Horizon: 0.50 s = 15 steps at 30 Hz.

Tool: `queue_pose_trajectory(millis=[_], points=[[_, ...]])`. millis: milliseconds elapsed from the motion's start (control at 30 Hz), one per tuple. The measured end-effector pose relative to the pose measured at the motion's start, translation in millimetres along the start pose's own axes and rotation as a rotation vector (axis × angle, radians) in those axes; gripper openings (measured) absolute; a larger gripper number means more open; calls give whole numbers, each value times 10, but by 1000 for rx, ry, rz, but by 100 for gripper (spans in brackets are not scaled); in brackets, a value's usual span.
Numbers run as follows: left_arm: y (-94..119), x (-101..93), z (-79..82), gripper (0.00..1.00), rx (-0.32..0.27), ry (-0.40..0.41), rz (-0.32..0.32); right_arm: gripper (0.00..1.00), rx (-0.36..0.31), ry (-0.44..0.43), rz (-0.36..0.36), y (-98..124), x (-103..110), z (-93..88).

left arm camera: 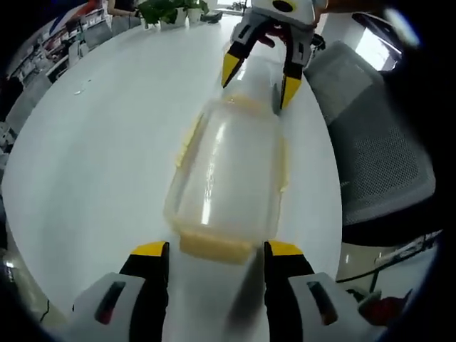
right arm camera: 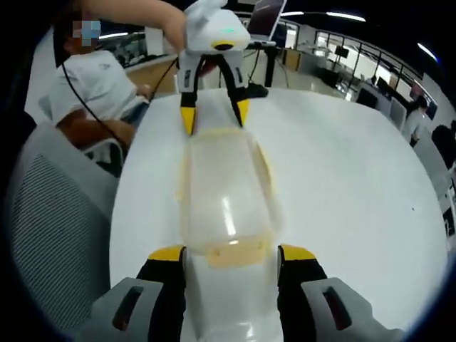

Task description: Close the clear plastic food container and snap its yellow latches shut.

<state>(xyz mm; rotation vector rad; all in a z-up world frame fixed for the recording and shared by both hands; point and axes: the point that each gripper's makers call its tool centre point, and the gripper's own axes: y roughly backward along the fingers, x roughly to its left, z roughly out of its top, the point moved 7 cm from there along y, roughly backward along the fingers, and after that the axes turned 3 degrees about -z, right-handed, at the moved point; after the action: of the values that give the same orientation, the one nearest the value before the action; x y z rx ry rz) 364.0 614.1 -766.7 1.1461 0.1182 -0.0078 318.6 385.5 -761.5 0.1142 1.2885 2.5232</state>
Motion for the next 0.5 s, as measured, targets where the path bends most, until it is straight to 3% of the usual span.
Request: queue_pose_trajectory(millis=[500], points=[[1, -20, -6, 51, 39, -58, -40, 48, 62, 32, 38, -94, -1, 18]])
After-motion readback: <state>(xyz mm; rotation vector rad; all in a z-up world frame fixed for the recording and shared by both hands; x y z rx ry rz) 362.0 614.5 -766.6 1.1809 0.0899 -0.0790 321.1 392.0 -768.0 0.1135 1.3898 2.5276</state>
